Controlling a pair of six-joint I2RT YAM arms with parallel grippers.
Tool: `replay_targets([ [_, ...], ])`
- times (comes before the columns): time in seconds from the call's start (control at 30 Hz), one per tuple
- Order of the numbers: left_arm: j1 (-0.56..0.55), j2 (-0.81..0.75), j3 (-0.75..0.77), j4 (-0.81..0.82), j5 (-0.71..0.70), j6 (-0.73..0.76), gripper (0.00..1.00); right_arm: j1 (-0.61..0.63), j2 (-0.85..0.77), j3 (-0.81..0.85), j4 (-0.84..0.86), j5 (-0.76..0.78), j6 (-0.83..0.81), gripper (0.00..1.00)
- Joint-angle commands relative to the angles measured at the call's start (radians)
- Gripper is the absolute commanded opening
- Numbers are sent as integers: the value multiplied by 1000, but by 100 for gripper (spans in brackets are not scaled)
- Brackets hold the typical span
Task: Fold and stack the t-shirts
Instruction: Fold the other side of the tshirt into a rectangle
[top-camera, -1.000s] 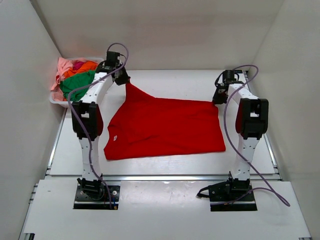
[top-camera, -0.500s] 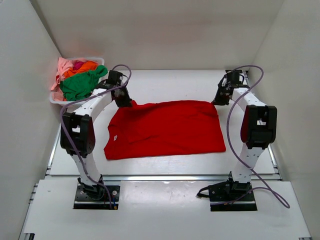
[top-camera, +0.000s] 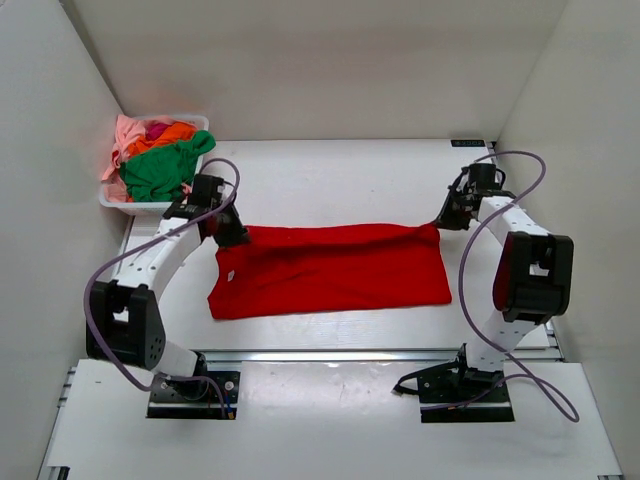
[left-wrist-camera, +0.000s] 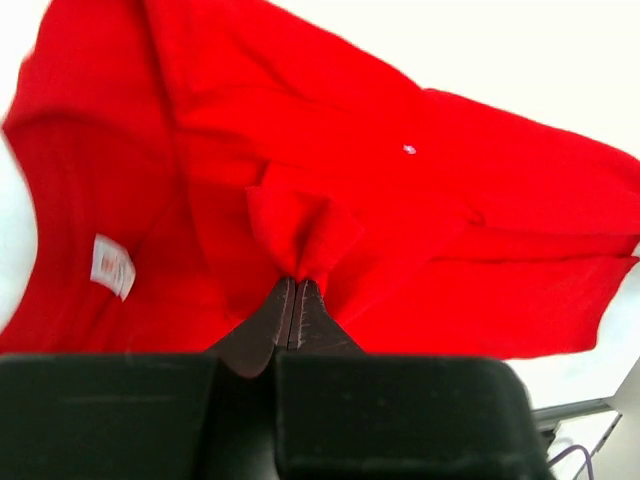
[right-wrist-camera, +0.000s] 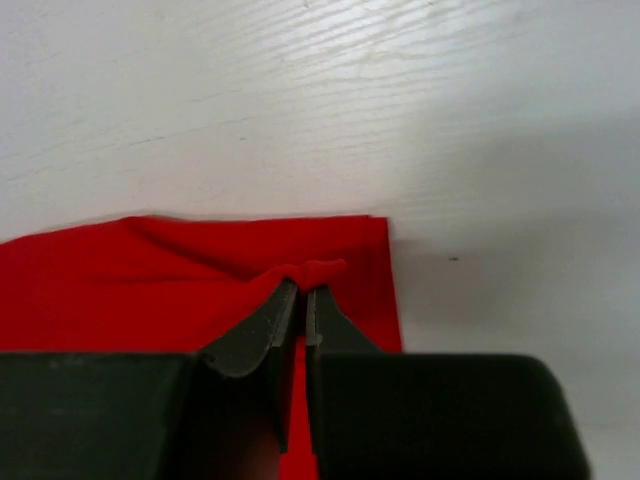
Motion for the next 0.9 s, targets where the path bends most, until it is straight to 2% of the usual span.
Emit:
replay_targets([
  [0.0, -5, -98, -73, -8, 31, -27, 0, -20, -71, -26, 41, -10, -26, 0],
  [0.2, 0, -186, -173, -22, 54, -50, 0, -2, -121, -81, 39, -8, -46, 0],
  [0.5, 3, -249, -203, -68, 77, -44, 0, -8, -231, -193, 21, -18, -46, 0],
  [0.87, 2, -327, -298, -147, 112, -36, 0, -20, -268, -270, 27, -8, -46, 0],
])
